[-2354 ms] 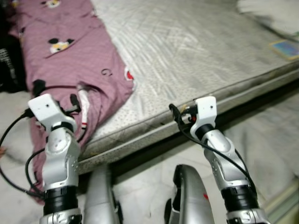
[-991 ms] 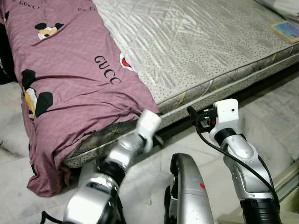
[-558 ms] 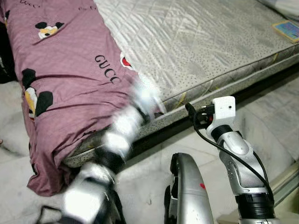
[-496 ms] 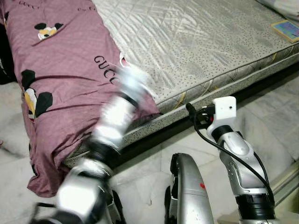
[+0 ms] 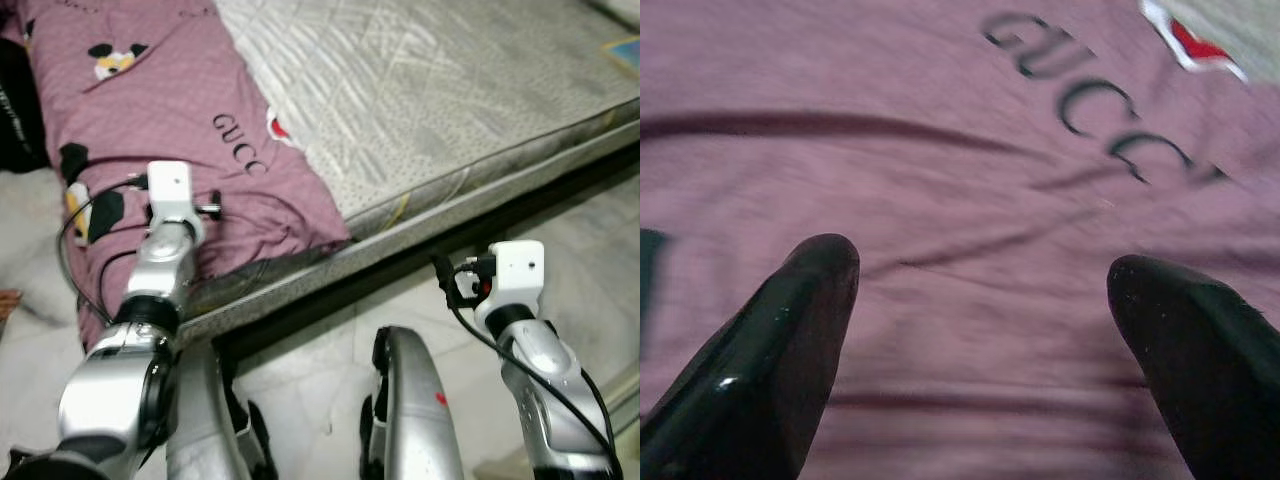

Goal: Clean up the room

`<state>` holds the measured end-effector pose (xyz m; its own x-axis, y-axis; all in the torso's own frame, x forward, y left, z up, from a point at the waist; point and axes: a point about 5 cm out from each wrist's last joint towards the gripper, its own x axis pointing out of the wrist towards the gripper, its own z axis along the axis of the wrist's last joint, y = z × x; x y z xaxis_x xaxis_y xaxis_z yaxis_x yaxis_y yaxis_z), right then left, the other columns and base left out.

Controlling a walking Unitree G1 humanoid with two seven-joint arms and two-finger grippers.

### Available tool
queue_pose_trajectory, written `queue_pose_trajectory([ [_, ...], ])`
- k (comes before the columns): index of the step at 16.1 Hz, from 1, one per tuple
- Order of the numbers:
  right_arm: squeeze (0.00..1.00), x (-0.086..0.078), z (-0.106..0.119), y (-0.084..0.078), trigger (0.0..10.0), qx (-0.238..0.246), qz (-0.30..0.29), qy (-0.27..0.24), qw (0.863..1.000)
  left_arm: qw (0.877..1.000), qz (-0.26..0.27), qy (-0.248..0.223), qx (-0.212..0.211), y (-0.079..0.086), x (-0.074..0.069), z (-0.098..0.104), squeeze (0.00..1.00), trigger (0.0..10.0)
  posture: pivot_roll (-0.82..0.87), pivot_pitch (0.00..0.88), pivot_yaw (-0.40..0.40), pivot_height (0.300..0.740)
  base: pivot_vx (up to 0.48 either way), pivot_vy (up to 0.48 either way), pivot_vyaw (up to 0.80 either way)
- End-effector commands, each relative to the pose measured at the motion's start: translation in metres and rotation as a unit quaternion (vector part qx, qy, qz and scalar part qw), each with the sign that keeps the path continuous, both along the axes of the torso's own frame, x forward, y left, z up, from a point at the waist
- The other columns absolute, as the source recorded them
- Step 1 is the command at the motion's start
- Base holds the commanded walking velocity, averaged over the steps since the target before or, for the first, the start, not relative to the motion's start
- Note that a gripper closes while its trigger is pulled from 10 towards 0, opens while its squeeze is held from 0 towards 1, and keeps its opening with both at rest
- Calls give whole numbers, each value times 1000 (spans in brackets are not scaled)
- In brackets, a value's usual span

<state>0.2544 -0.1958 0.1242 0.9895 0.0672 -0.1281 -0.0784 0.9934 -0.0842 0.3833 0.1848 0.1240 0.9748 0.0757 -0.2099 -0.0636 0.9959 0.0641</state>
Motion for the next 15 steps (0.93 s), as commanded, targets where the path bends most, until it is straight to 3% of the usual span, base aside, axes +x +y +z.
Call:
queue_pose_trajectory([
  [1,0,-10,1,-6,10000,-5,-8,7,1000,1000,-4,24,4,-1,2,-3,0,10000,-281,274,0,538,0,0,0],
  [3,0,-20,2,-8,10000,-5,-11,13,1000,999,5,36,9,2,3,-3,0,10000,-295,284,3,538,0,0,0],
  [5,0,-26,2,-14,10000,-11,-20,22,999,999,-24,42,8,-9,6,0,0,10000,-307,298,5,538,0,0,0],
  [7,0,-28,1,-16,10000,-15,-23,27,999,996,-70,48,2,-30,7,-2,0,10000,-306,297,8,538,0,0,0],
  [8,0,-28,2,-16,10000,-15,-27,26,999,990,-132,54,2,-57,5,-7,0,10000,-310,291,13,538,0,0,0],
  [9,0,-28,2,-16,10000,-15,-29,25,999,986,-155,57,2,-66,3,-9,0,10000,-311,289,14,538,0,0,0],
  [12,0,-26,2,-15,10000,-15,-31,24,999,956,-270,114,6,-111,-18,-37,0,10000,-308,269,19,538,0,0,0],
  [13,0,-24,2,-15,10000,-15,-31,23,999,954,-276,118,4,-115,-20,-40,0,10000,-304,260,20,538,0,0,0],
  [15,0,-16,3,-12,10000,-11,-28,12,999,956,-285,72,6,-118,-17,-30,0,10000,-284,228,23,538,0,0,0],
])
